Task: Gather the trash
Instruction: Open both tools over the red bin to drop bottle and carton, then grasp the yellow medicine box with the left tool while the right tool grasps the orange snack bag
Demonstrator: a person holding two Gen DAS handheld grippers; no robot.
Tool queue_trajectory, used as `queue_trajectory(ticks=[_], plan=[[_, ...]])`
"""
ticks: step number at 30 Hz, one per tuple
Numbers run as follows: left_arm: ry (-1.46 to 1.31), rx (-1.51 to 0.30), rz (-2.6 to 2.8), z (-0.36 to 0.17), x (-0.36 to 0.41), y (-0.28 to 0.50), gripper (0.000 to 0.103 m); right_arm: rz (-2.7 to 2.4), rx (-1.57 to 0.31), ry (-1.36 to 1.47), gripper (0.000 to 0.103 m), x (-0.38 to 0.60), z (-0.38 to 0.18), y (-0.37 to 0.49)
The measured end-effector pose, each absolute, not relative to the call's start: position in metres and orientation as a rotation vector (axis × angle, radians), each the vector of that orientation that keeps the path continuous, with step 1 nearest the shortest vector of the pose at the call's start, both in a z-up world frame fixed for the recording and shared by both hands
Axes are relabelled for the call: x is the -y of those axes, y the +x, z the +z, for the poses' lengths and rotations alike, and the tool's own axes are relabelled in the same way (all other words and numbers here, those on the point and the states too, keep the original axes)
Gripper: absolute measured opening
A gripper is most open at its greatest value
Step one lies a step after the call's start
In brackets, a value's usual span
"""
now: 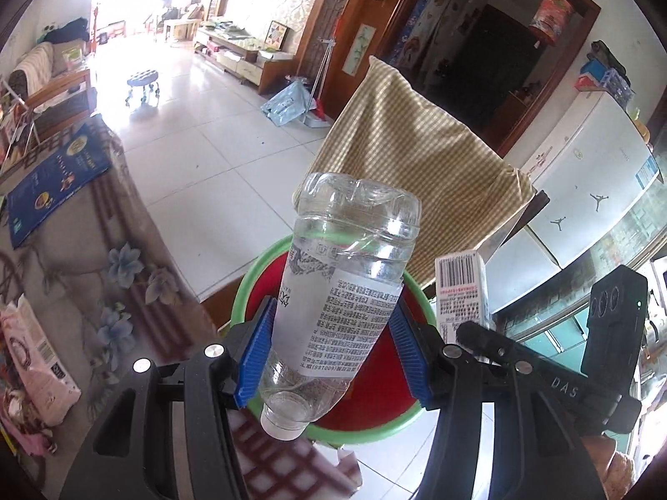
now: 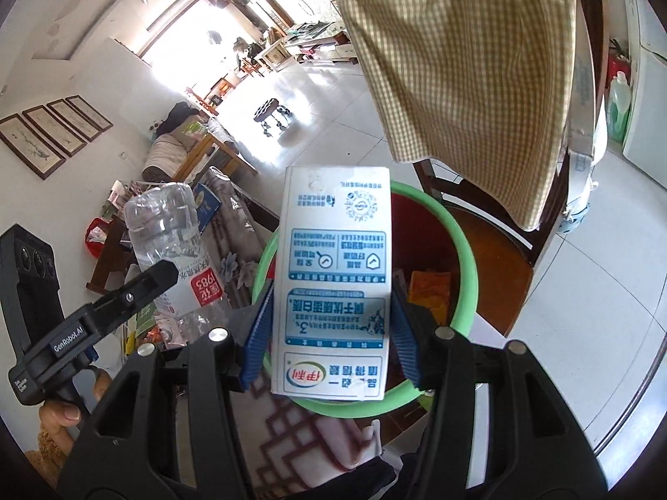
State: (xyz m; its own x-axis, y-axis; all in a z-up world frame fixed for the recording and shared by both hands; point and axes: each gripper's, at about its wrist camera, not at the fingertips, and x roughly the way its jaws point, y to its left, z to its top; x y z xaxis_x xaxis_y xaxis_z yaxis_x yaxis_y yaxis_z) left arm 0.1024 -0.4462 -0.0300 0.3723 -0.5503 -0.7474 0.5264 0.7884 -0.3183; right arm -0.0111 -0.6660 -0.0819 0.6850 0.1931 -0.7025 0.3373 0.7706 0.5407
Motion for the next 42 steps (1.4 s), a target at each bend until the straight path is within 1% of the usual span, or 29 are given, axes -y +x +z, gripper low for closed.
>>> queue_trajectory(ticks=[1, 3, 8, 13, 16, 26, 32, 35, 39, 42], plan=[[-0.022, -0.967, -0.688, -0.031, 0.449, 0.104, 0.060, -0.101, -0.831, 0.706, 0.052, 0.667, -0.084, -0.011], [-0.015, -0.973, -0.670, -0.033, 0.450, 0.108, 0.071, -0.126, -0.831, 0.737, 0.060, 0.671, -0.089, -0.012], [-0.053, -0.966, -0.638, -0.031, 0.430, 0.111, 0.071, -0.116, -0.834, 0.726, 0.061, 0.662, -0.086, -0.012], [-0.107, -0.965, -0.494, -0.038, 0.372, 0.113, 0.071, -0.064, -0.827, 0.716, 0.061, 0.644, -0.077, 0.000], [-0.161, -0.980, -0.369, -0.048, 0.324, 0.114, 0.071, -0.018, -0.837, 0.699, 0.063, 0.627, -0.076, 0.013], [-0.276, -0.991, 0.142, -0.083, 0.126, 0.107, 0.071, 0.162, -0.935, 0.610, 0.063, 0.537, -0.082, 0.061], [-0.352, -1.092, 0.414, -0.136, 0.017, 0.104, 0.071, 0.224, -0.976, 0.564, 0.063, 0.489, -0.082, 0.071], [-0.338, -1.129, 0.429, -0.155, -0.004, 0.114, 0.071, 0.220, -0.989, 0.554, 0.063, 0.470, -0.083, 0.069], [-0.306, -1.188, 0.392, -0.174, -0.014, 0.134, 0.071, 0.197, -1.003, 0.552, 0.063, 0.446, -0.082, 0.066], [-0.339, -1.219, 0.342, -0.185, -0.018, 0.142, 0.071, 0.190, -1.010, 0.544, 0.063, 0.425, -0.081, 0.066]])
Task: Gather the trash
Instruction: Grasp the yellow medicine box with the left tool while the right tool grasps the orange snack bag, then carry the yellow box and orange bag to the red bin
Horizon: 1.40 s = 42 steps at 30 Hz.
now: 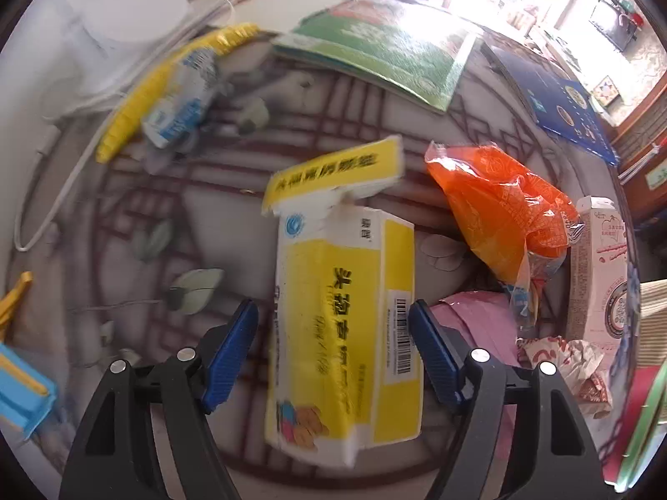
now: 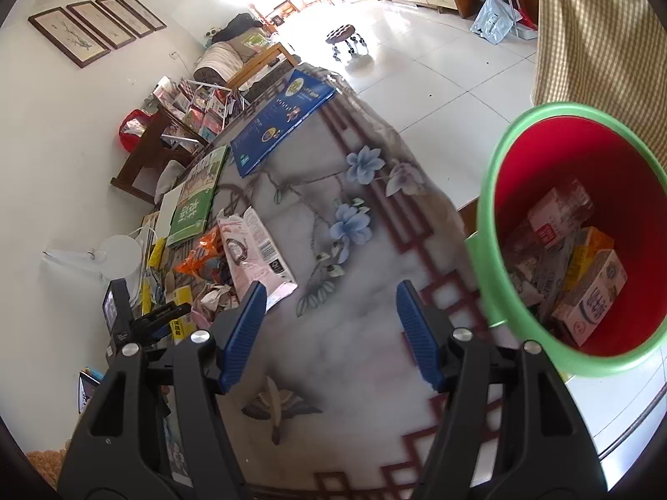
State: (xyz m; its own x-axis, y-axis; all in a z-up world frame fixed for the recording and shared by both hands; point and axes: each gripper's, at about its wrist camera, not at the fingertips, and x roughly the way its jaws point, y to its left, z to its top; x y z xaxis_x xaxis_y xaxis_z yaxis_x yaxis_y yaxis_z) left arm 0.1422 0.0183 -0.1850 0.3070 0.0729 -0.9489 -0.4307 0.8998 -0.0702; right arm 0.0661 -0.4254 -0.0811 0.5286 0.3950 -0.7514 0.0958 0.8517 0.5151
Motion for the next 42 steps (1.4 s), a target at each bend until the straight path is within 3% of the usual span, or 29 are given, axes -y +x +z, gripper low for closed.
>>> queue_trajectory(ticks=[9, 15, 17, 21, 31, 34, 42], plan=[[-0.341, -1.182, 0.161, -0.174, -0.027, 0.129, 0.057, 0.291, -1.055, 0.446, 0.063, 0.321, -0.081, 0.098], [-0.338, -1.166, 0.120, -0.156, -0.049, 0.087, 0.057, 0.437, -1.086, 0.224, 0.063, 0.214, -0.088, 0.151], [-0.345, -1.170, 0.119, -0.156, -0.055, 0.072, 0.057, 0.471, -1.085, 0.136, 0.070, 0.184, -0.094, 0.167], [-0.370, -1.206, 0.111, -0.162, -0.066, 0.050, 0.057, 0.501, -1.112, -0.050, 0.070, 0.132, -0.117, 0.200], [-0.394, -1.221, 0.090, -0.168, -0.078, 0.037, 0.058, 0.509, -1.215, -0.095, 0.073, 0.104, -0.158, 0.239], [-0.391, -1.214, 0.086, -0.166, -0.079, 0.041, 0.058, 0.510, -1.215, -0.104, 0.049, 0.102, -0.159, 0.239], [-0.377, -1.203, 0.065, -0.161, -0.076, 0.049, 0.058, 0.520, -1.112, -0.026, 0.047, 0.115, -0.116, 0.210]])
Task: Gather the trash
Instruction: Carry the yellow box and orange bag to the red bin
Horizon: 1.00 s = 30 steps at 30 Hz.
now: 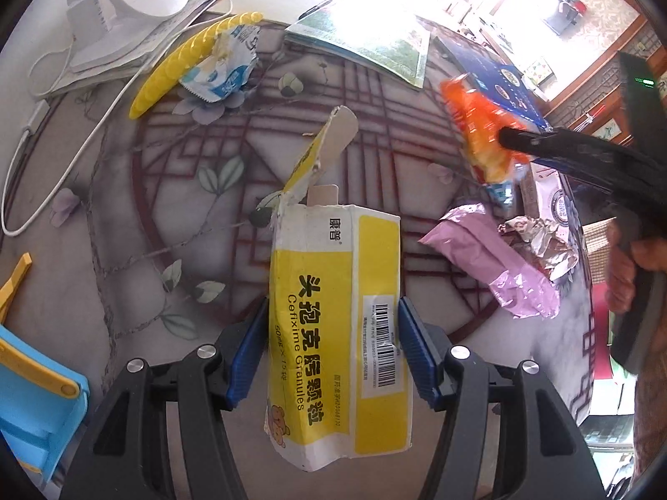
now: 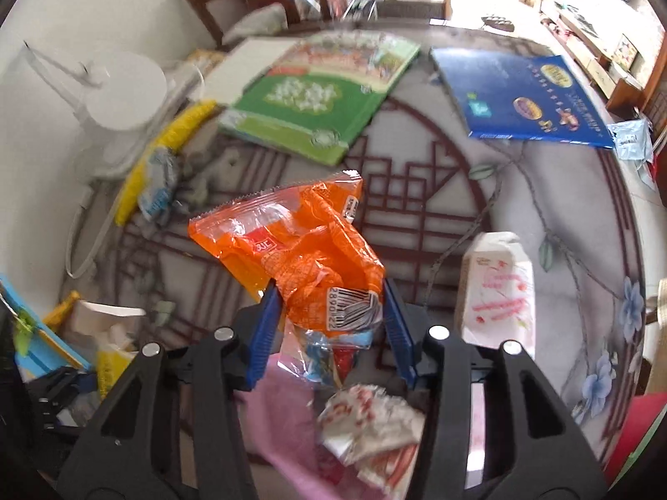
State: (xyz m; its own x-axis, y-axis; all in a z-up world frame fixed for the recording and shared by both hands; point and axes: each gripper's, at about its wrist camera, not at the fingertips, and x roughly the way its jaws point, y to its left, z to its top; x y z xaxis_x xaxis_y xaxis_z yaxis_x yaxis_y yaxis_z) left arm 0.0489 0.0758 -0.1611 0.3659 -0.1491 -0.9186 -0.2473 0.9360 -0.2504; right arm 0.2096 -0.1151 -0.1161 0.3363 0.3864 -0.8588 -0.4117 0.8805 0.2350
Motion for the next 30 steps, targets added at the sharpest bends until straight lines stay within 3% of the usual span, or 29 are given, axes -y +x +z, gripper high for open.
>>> queue_trajectory(ticks=[10, 30], plan=[[-0.328, -1.169, 0.069, -0.150, -0.072, 0.057, 0.058, 0.483, -0.983, 0.153, 0.048, 0.155, -0.065, 0.151], [-0.248, -1.117, -0.037, -0.125, -0.024, 0.066, 0.058, 0.358, -0.919, 0.211, 0.048, 0.218, -0.048, 0.102]])
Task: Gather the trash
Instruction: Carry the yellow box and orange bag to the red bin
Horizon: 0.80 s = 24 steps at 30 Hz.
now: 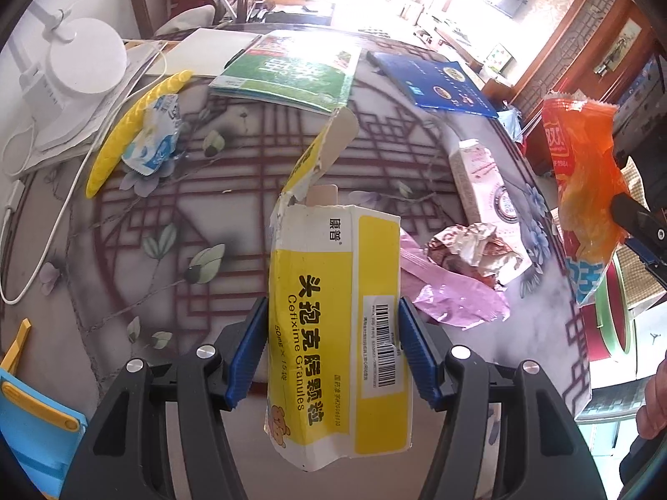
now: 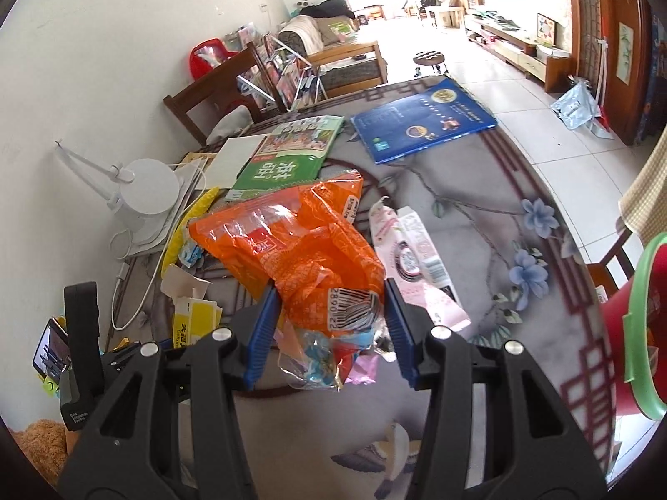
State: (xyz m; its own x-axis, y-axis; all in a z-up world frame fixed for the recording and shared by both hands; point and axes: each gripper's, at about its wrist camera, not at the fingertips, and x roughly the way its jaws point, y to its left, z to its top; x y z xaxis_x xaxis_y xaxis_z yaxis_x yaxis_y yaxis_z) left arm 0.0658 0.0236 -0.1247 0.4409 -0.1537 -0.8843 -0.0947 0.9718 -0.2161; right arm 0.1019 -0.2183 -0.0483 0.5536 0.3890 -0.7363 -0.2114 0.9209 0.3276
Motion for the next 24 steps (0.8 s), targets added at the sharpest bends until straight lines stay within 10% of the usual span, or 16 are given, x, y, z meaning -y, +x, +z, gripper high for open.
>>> queue_trajectory(ticks=[24], plan=[[-0.189, -1.102, -0.077, -0.112, 0.057, 0.061, 0.058, 0.306, -0.913, 0.294, 0.048, 0.305, -0.050, 0.074]])
